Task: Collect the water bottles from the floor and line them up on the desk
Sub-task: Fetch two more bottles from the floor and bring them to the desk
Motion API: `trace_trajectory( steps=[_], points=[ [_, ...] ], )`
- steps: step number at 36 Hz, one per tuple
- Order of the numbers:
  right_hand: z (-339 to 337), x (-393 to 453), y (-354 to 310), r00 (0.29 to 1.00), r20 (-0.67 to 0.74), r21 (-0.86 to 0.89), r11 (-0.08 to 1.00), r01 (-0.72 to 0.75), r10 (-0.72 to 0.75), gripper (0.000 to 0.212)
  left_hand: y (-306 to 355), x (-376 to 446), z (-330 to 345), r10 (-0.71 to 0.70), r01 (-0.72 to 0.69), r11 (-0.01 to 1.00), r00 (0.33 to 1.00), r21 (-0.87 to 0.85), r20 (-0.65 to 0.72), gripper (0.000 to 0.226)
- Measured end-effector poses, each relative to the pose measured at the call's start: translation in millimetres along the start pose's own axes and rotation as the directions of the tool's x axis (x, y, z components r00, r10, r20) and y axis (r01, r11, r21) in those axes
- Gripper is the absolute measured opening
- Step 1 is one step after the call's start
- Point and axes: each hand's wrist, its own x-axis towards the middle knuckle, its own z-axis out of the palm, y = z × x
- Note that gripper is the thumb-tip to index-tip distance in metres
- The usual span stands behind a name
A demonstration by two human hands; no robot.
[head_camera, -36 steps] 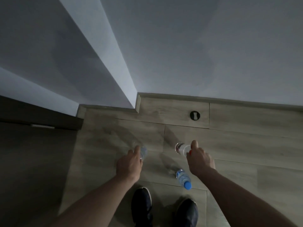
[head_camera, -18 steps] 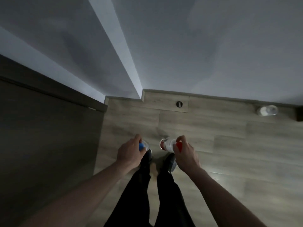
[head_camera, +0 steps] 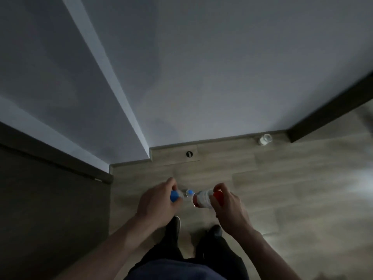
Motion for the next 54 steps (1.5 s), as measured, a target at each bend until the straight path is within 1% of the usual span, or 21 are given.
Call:
trace_trajectory(
  steps=[3,6,11,16,23,27,33,42,48,54],
  points=[
    [-16,-12,10,0.998,-0.030,-0.053,0.997,0.050,-0.052,0.016,22,0,-4,0.087,-0.087,0.995,0.996,0.055,-0.001,0.026],
    [-38,-23,22,0.994,-0.055,-0.097,0.991,0.092,-0.098,0.016,48,3,-4,0.143,-0.142,0.985,0.990,0.095,0.002,0.030],
    [-89,-44,51,0.983,-0.145,-0.109,0.989,0.098,-0.113,0.015,100,9,10,0.227,-0.225,0.964,0.974,0.142,0.005,0.027],
    [-146,-67,97,0.967,-0.214,-0.121,0.986,0.115,-0.140,0.015,175,12,30,0.284,-0.280,0.946,0.959,0.164,0.000,0.025],
    [-237,-105,178,0.941,-0.282,-0.195,0.972,0.133,-0.185,0.019,295,1,64,0.344,-0.337,0.935,0.937,0.110,-0.059,0.029],
    [-288,-130,222,0.928,-0.310,-0.246,0.961,0.129,-0.204,0.015,360,-7,80,0.391,-0.379,0.918,0.915,0.116,-0.100,0.030],
    [-356,-157,277,0.910,-0.379,-0.243,0.967,0.075,-0.166,0.017,448,-16,101,0.470,-0.454,0.878,0.879,0.153,-0.084,0.025],
    [-435,-173,353,0.867,-0.494,-0.156,0.988,-0.014,-0.066,0.017,561,-7,137,0.586,-0.573,0.800,0.809,0.180,-0.029,0.022],
    [-493,-168,401,0.831,-0.557,-0.120,0.990,-0.069,-0.010,0.018,642,20,169,0.630,-0.623,0.767,0.777,0.156,0.003,0.022],
    [-564,-151,455,0.820,-0.571,-0.111,0.986,-0.122,0.037,0.018,729,62,207,0.676,-0.677,0.730,0.735,0.095,0.038,0.023]
  ],
)
